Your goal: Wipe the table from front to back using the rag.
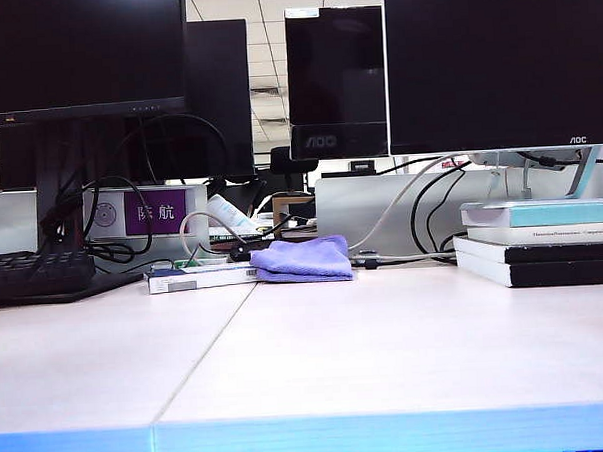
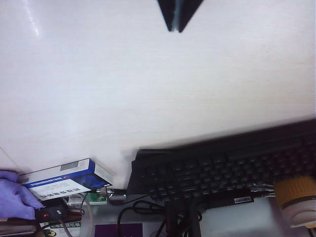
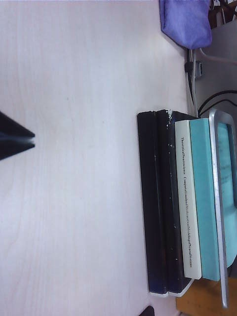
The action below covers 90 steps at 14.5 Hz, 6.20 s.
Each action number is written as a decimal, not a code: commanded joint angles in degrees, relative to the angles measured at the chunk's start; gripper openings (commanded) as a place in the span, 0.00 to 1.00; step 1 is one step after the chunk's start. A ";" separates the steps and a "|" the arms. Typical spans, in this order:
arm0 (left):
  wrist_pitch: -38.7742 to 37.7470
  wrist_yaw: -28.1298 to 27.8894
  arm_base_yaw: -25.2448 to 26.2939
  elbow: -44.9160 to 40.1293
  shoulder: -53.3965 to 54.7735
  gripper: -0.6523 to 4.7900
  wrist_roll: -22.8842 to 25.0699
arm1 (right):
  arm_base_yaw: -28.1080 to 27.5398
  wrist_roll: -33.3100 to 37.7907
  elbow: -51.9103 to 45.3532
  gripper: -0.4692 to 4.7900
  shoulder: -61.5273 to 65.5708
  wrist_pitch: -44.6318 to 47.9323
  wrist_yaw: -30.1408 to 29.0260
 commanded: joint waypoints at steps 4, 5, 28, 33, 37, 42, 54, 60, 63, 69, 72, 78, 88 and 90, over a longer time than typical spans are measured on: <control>-0.94 -0.20 0.00 -0.11 -0.13 0.11 0.00 | -0.04 0.20 -0.39 0.08 -0.07 0.24 -0.35; -0.87 -0.22 0.00 -0.11 -0.13 0.11 -0.07 | -0.04 0.33 -0.33 0.08 -0.07 1.03 -0.35; 21.81 8.44 -21.57 56.59 74.40 0.11 -4.76 | 19.34 -0.22 57.02 0.08 45.90 -3.37 -7.15; 22.01 8.59 -23.04 66.29 89.74 0.11 -5.14 | 34.38 -1.29 56.96 0.08 51.76 -2.89 0.57; 22.38 8.26 -25.24 79.25 107.32 0.78 -5.31 | 35.08 -2.03 56.96 0.08 53.27 2.32 1.86; 21.90 6.86 -25.94 97.37 122.27 0.74 -6.47 | 35.08 -2.01 56.96 0.08 53.48 4.02 5.92; 15.65 -1.20 -25.70 135.60 155.67 0.74 -8.17 | 35.10 -1.97 56.96 0.08 53.79 3.87 5.05; 16.72 -3.13 -25.59 136.52 159.69 0.47 -7.93 | 35.10 -1.95 56.96 0.08 53.68 3.93 4.35; 12.04 -2.56 -25.70 139.75 159.58 0.11 -3.63 | 35.10 -1.97 56.98 0.08 53.68 4.00 4.37; 6.93 -0.04 -25.66 146.64 159.58 0.31 -4.33 | 35.10 -1.95 56.98 0.08 53.37 4.00 4.11; 4.70 0.90 -25.68 146.64 159.69 0.64 -5.68 | 35.10 -1.95 56.98 0.08 53.09 3.96 3.74; 5.25 0.46 -25.20 146.64 161.76 0.60 -6.21 | 35.10 -1.97 56.96 0.08 53.11 3.96 3.54; 3.30 -0.13 -25.00 146.66 163.51 0.15 -3.21 | 35.10 -1.97 56.96 0.08 53.05 4.00 2.86; -1.62 1.42 -25.00 146.66 163.51 0.12 -2.99 | 35.10 -1.99 56.96 0.08 53.07 4.00 2.86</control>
